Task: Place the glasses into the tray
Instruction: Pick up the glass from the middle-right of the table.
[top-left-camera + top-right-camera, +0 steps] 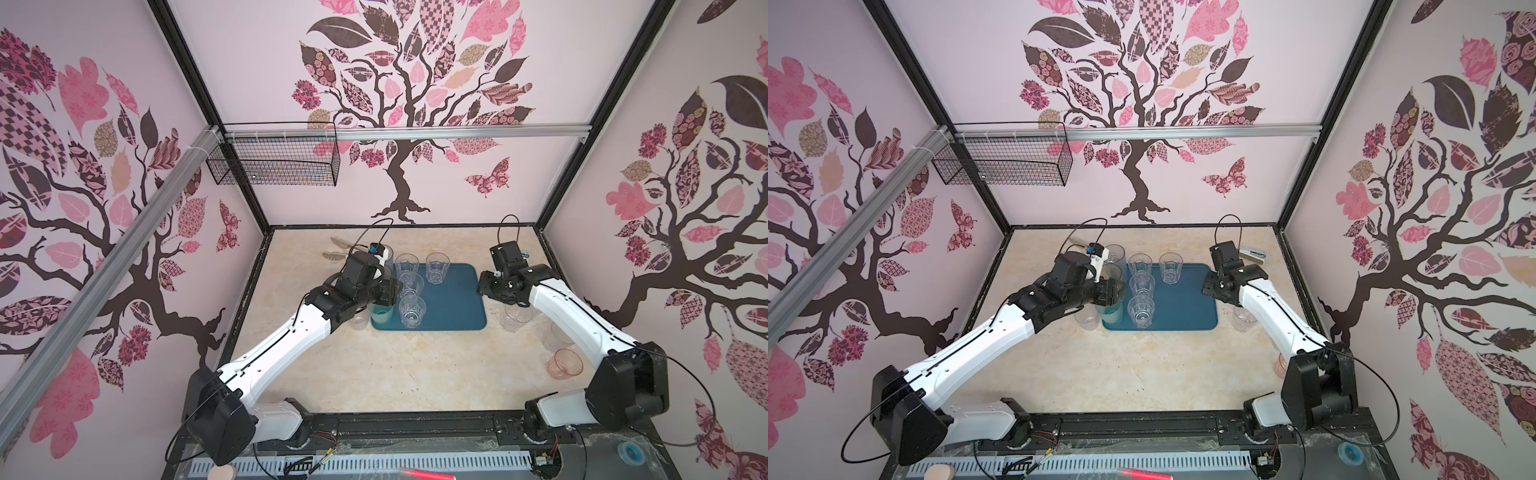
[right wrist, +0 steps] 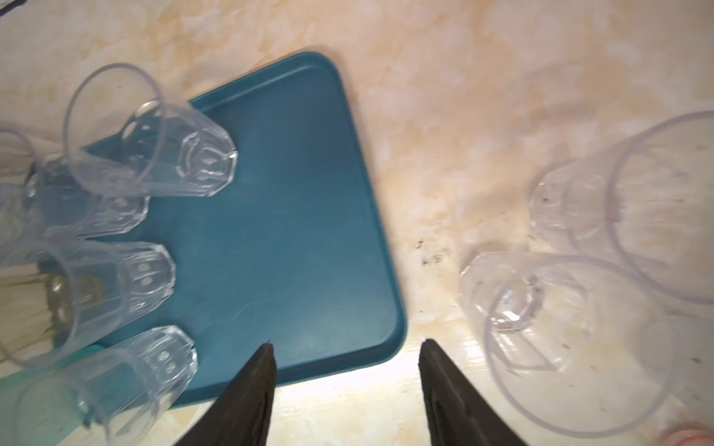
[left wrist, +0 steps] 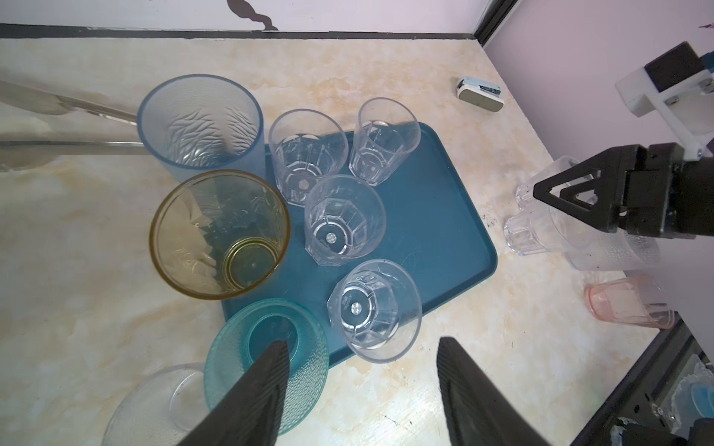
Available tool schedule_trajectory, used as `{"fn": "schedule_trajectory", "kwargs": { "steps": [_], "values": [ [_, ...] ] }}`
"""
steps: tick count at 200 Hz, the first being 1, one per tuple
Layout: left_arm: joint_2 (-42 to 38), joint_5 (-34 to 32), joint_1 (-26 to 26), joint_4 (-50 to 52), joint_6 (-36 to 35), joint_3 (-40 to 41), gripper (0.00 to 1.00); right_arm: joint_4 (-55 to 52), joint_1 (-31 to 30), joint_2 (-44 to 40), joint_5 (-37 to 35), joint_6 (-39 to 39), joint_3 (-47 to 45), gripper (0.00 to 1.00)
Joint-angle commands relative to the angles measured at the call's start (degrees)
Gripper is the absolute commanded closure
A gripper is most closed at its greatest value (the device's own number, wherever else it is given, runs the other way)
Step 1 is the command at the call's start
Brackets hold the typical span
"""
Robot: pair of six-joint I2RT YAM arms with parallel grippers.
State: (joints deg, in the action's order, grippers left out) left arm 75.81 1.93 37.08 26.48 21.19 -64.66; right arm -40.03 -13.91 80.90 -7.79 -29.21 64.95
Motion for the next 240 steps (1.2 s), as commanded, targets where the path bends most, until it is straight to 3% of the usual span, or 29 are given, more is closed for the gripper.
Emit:
{"fn": "schedule_trajectory", "kwargs": {
  "steps": [1, 97, 240],
  "values": [
    [1.6, 0.9, 0.2, -1.2, 1.3, 1.5, 0.35, -3.2, 0.9, -2.1, -5.7, 0.7, -1.4, 0.39],
    [5.8, 0.4, 0.3, 3.3, 0.3, 0.0, 0.34, 0.6, 2.4, 0.0, -7.7, -0.2, -6.9, 0.45],
    [6.1, 0.5, 0.4, 3.7, 0.0, -0.1, 0.34, 6.8, 3.4, 7.1, -8.6, -0.1, -9.8, 0.7]
  ]
}}
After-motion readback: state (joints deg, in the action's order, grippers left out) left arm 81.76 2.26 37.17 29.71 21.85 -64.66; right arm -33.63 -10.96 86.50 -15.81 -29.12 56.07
